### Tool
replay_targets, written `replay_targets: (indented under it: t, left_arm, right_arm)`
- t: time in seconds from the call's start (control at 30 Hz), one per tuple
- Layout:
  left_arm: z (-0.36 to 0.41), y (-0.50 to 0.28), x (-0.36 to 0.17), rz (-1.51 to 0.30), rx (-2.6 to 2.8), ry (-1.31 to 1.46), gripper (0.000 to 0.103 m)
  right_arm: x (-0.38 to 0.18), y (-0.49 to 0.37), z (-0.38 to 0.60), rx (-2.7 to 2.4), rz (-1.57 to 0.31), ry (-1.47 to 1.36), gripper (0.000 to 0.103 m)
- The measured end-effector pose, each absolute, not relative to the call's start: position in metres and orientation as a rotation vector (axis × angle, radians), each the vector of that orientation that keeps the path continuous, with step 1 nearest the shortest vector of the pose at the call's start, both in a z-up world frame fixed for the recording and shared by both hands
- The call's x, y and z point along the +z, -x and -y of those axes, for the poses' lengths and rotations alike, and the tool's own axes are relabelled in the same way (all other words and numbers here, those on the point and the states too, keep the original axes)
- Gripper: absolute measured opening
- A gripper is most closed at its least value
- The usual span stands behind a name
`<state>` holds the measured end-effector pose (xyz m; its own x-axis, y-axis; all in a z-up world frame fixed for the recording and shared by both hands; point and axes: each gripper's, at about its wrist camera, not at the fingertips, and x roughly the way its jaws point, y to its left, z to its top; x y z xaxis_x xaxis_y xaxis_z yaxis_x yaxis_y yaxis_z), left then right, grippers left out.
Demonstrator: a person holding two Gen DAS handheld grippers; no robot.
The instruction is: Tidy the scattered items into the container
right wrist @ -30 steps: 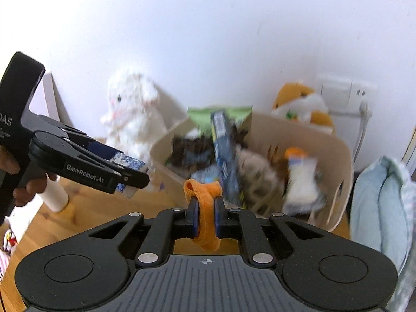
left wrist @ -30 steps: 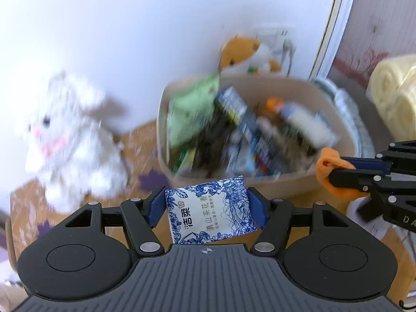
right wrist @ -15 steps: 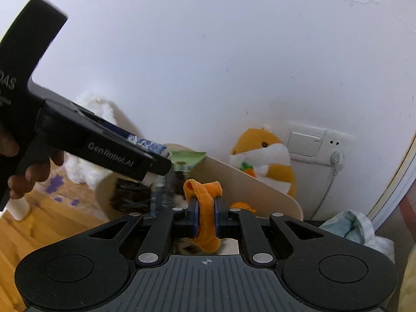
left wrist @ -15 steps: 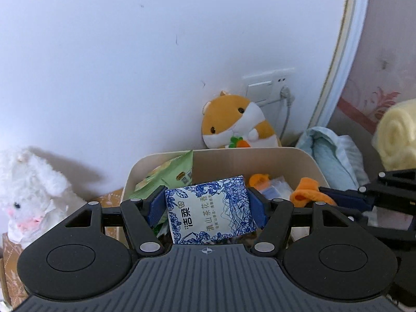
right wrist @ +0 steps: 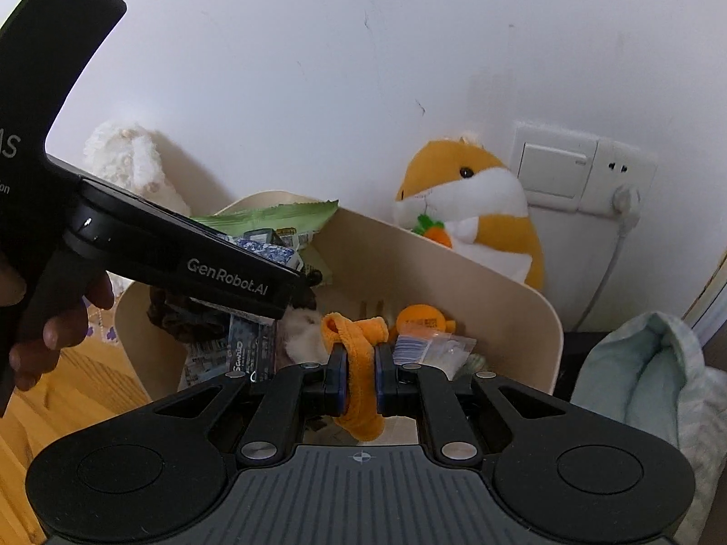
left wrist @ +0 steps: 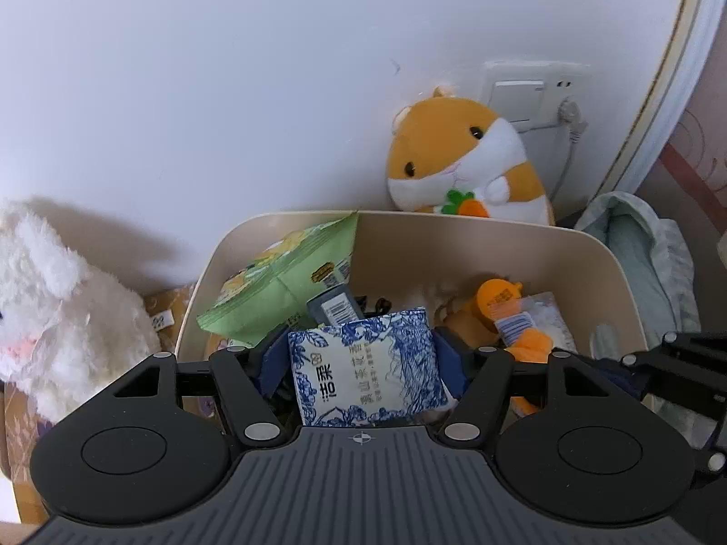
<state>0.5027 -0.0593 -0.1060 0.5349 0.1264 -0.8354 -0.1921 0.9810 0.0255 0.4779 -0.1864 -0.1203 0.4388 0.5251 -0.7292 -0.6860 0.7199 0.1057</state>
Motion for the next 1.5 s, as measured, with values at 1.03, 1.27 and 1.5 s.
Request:
replay_targets:
  t: [1.03, 1.27, 1.5]
  left_arm:
    - [0.065, -0.335, 0.003, -0.892, 0.226, 0.094, 0.078]
    - [0.078, -0.256, 0.039, -0.841, 0.252, 0.082, 0.078]
    - [0.092, -0.175, 0.066, -0.83, 0.248, 0.055, 0.079]
  right_arm:
    - [-0.019, -0.356, 0.227, 0.504, -0.868, 0.098, 0.103]
    - [0.009, -0.289, 0.238, 0.482, -0.814, 0.098, 0.103]
    - [0.04, -0.215, 0.253, 0.484, -0.746, 0.098, 0.103]
